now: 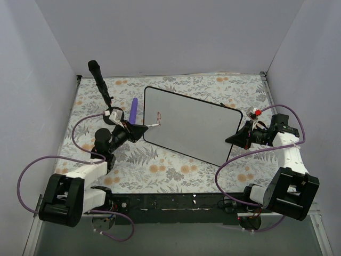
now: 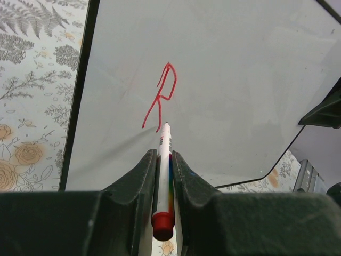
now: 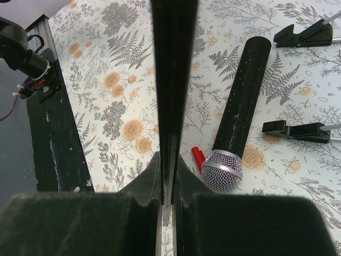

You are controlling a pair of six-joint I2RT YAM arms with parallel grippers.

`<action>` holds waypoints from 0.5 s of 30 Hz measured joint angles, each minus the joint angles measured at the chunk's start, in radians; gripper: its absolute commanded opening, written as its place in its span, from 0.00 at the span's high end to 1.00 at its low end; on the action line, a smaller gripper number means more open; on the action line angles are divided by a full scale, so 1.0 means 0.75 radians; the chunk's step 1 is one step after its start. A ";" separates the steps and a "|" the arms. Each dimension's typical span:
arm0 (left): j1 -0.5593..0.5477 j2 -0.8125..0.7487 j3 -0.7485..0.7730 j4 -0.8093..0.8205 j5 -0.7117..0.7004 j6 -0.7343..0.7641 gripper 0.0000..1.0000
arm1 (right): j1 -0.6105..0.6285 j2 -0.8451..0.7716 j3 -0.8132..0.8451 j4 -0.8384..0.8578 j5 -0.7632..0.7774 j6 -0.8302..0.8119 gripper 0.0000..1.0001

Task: Write a sentence on the whiteboard
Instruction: Write with the whiteboard marker without the cap on the whiteboard.

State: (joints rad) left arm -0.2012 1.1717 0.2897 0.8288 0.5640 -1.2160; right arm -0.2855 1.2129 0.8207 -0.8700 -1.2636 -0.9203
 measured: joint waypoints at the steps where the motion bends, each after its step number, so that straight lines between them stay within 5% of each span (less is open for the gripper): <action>1: 0.000 -0.018 0.000 -0.001 0.003 -0.005 1.00 | 0.000 0.000 0.000 0.001 0.000 0.000 0.99; 15: -0.002 -0.197 -0.010 0.064 0.028 -0.148 1.00 | 0.001 0.000 0.000 0.002 0.000 -0.004 0.99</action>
State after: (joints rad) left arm -0.2024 1.0237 0.2825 0.8764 0.5850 -1.3270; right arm -0.2848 1.2129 0.8207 -0.8684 -1.2636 -0.9230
